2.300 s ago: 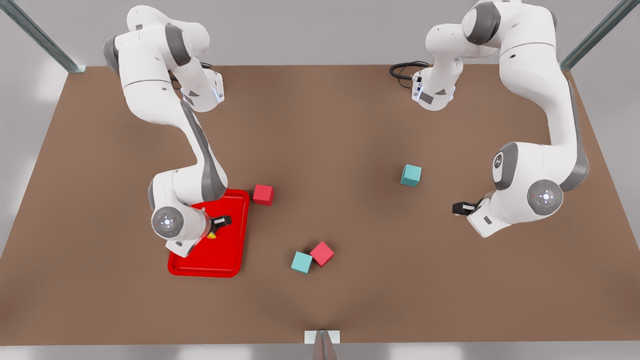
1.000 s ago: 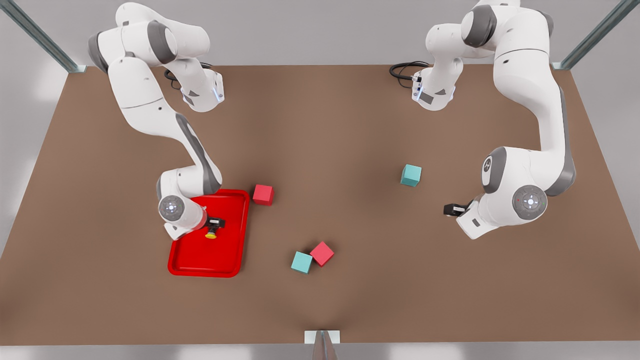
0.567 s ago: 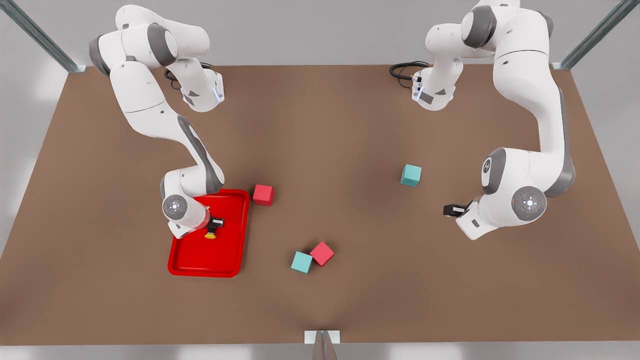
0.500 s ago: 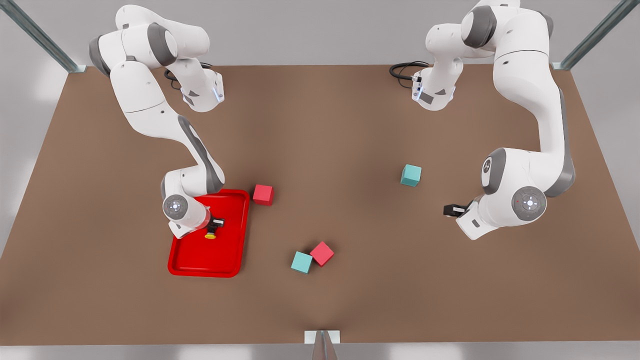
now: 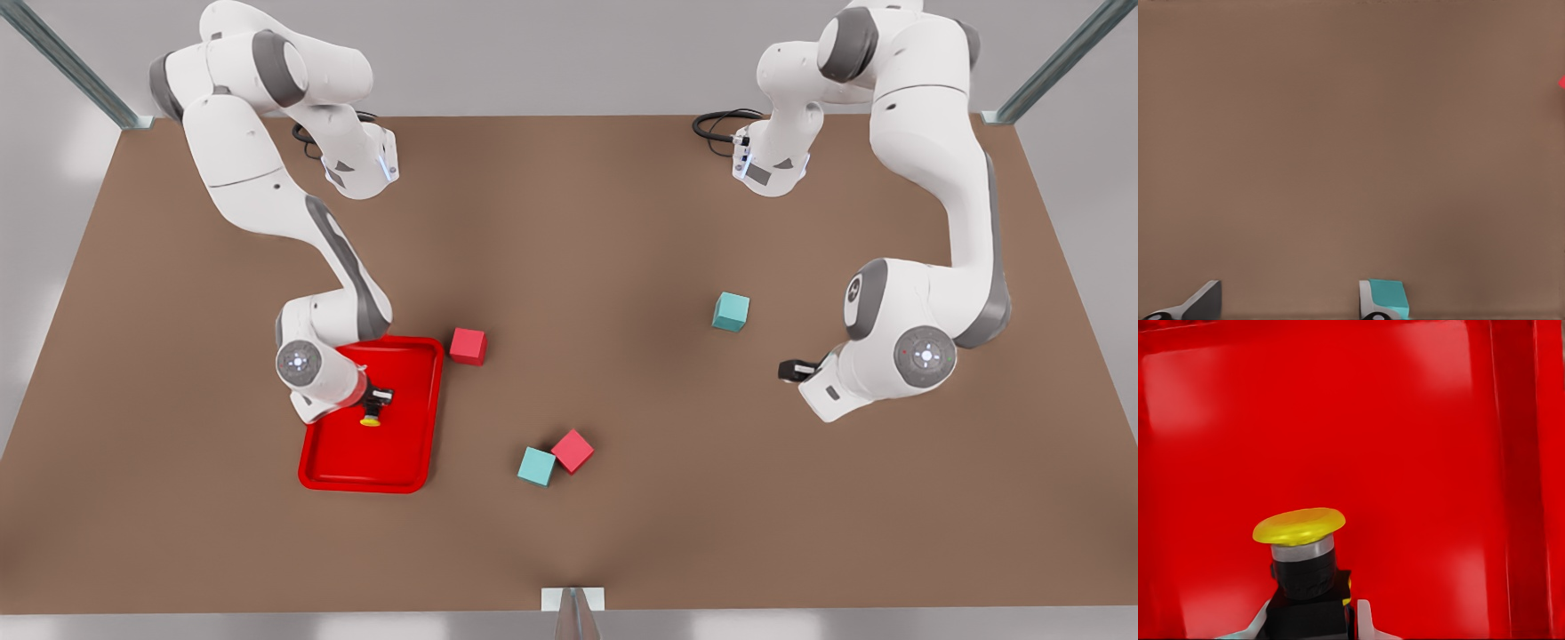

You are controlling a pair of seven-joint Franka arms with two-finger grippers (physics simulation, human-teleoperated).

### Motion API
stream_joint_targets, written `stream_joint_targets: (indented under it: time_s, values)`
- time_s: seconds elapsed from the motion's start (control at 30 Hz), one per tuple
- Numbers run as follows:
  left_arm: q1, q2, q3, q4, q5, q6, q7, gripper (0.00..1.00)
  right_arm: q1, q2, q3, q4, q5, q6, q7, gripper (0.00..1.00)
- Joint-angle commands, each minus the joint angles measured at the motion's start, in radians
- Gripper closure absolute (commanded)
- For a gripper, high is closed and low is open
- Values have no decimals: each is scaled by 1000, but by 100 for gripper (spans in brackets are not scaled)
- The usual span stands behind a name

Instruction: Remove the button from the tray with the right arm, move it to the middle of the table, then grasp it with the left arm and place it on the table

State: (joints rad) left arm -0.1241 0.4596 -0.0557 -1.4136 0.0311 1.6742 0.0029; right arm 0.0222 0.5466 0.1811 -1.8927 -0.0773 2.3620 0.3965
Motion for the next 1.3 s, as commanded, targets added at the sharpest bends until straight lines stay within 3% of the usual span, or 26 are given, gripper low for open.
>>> stream_joint_targets:
  time_s: [0.0,0.1,0.27,0.37,0.47,0.57,0.77,1.0,1.03,1.27]
  values:
    - [-2,-1,-1,4,4,-4,-44,0,4,-19,21,12,8,-99,19,50]
    - [1,8,1,4,6,4,-43,0,59,-19,66,90,17,-198,77,50]
    - [6,5,1,4,6,4,-35,0,284,65,26,346,36,-348,249,50]
    - [4,11,1,4,6,6,-35,0,432,196,-11,586,83,-392,423,50]
    - [7,18,1,4,6,10,-35,0,666,288,-224,748,267,-386,524,50]
    - [7,18,1,4,6,10,-35,0,760,429,-316,920,297,-363,628,51]
    - [3,14,1,4,7,10,-41,0,881,495,-311,960,303,-280,723,51]
    - [1,19,1,4,7,12,-43,0,906,539,-318,962,301,-193,769,50]
    - [3,18,1,4,6,12,-43,0,904,541,-318,960,301,-184,762,2]
    - [-61,5,-1,27,-2,-7,-165,0,858,506,-310,957,303,-210,754,0]
